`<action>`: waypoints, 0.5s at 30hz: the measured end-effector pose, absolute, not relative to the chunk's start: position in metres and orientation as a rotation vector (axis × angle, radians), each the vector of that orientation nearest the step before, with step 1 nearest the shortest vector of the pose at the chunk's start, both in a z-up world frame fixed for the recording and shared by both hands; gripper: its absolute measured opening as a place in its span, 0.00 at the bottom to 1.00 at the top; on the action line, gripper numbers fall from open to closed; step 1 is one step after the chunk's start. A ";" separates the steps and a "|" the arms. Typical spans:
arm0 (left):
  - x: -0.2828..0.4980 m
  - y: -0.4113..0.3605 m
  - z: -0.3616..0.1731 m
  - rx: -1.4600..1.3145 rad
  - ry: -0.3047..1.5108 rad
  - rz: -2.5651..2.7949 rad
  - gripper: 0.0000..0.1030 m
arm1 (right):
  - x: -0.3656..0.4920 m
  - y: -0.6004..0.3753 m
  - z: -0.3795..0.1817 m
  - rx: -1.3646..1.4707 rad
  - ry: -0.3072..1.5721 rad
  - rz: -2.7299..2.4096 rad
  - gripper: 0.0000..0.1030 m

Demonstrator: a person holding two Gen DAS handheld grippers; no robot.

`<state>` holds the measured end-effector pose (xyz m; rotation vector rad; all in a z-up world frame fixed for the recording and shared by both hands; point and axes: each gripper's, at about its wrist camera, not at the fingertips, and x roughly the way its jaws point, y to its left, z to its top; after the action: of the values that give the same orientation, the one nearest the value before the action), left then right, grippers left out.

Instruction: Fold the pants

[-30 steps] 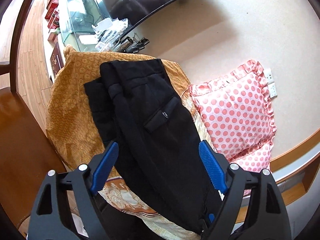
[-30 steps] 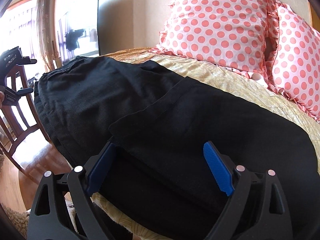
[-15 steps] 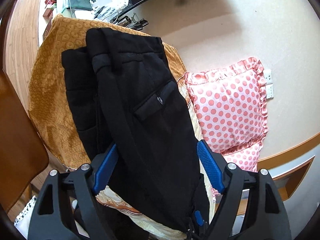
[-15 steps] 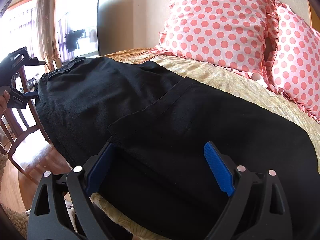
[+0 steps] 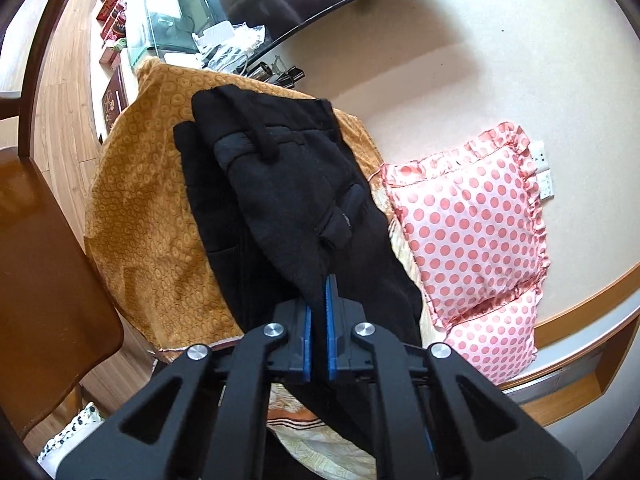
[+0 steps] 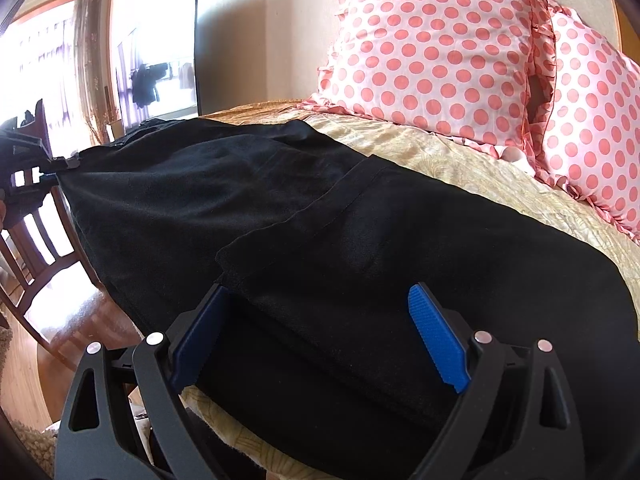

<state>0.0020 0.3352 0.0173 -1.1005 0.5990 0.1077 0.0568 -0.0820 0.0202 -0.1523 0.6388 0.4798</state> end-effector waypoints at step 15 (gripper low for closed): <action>-0.023 0.378 0.006 -1.239 0.520 0.196 0.65 | 0.057 -0.081 0.020 -0.151 0.635 0.477 0.90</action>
<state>-0.0229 0.3781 0.0059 -1.2387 0.5198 0.1958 0.0569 -0.0813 0.0202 -0.1507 0.6353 0.4773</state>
